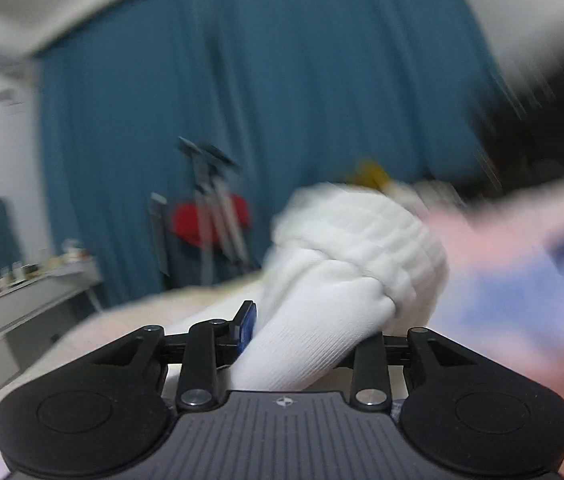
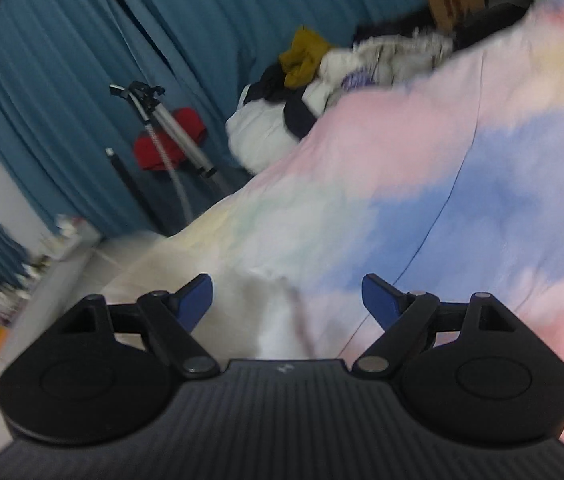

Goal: Fold clothes

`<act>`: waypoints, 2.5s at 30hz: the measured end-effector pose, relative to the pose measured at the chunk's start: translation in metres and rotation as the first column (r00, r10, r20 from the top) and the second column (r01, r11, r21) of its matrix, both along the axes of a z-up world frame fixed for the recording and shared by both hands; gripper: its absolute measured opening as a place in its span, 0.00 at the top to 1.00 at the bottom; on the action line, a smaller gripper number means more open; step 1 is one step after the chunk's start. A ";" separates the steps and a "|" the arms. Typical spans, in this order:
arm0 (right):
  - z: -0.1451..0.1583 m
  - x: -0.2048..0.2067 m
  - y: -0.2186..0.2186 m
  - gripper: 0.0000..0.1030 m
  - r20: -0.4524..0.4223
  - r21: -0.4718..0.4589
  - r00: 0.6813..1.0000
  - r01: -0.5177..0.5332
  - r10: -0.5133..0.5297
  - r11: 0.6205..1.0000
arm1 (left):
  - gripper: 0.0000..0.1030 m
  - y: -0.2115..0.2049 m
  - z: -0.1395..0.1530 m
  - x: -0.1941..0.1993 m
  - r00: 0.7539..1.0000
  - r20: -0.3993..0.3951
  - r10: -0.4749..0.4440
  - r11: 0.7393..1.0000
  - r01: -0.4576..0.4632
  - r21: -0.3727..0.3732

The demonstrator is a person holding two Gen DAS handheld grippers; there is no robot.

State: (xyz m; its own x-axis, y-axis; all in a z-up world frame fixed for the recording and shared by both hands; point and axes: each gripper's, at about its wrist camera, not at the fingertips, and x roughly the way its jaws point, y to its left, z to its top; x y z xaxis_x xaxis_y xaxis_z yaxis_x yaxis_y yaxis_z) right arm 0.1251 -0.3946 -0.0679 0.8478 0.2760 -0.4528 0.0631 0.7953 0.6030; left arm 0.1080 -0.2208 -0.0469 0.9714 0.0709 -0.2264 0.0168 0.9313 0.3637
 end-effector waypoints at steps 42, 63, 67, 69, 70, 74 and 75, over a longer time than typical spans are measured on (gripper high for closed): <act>-0.041 0.057 0.032 0.69 -0.094 -0.071 0.988 -0.130 0.123 0.989 | 0.65 0.137 0.007 -0.044 0.829 -0.323 -0.456 0.890 0.433 -0.144; -0.063 0.031 0.064 0.00 -0.209 -0.018 0.957 -0.210 0.202 0.977 | 0.00 0.296 0.030 0.003 0.836 -0.470 -0.283 0.653 -0.191 -0.733; -0.065 0.032 0.062 0.00 -0.178 0.043 0.961 -0.209 0.213 0.977 | 0.00 0.306 0.008 0.020 0.787 -0.526 -0.322 0.618 -0.246 -0.747; -0.058 0.027 0.061 0.00 -0.149 0.071 0.960 -0.229 0.238 0.971 | 0.00 0.314 0.004 0.022 0.785 -0.520 -0.335 0.586 -0.259 -0.768; -0.054 0.024 0.061 0.00 -0.136 0.080 0.959 -0.238 0.247 0.968 | 0.00 0.317 0.002 0.023 0.785 -0.519 -0.339 0.573 -0.265 -0.775; -0.063 0.031 0.072 0.02 -0.192 -0.009 0.955 -0.232 0.226 0.973 | 0.06 0.323 -0.003 0.023 0.786 -0.511 -0.348 0.577 -0.250 -0.778; -0.066 0.031 0.075 0.04 -0.199 -0.031 0.957 -0.222 0.211 0.975 | 0.16 0.321 -0.004 0.021 0.788 -0.510 -0.345 0.587 -0.242 -0.772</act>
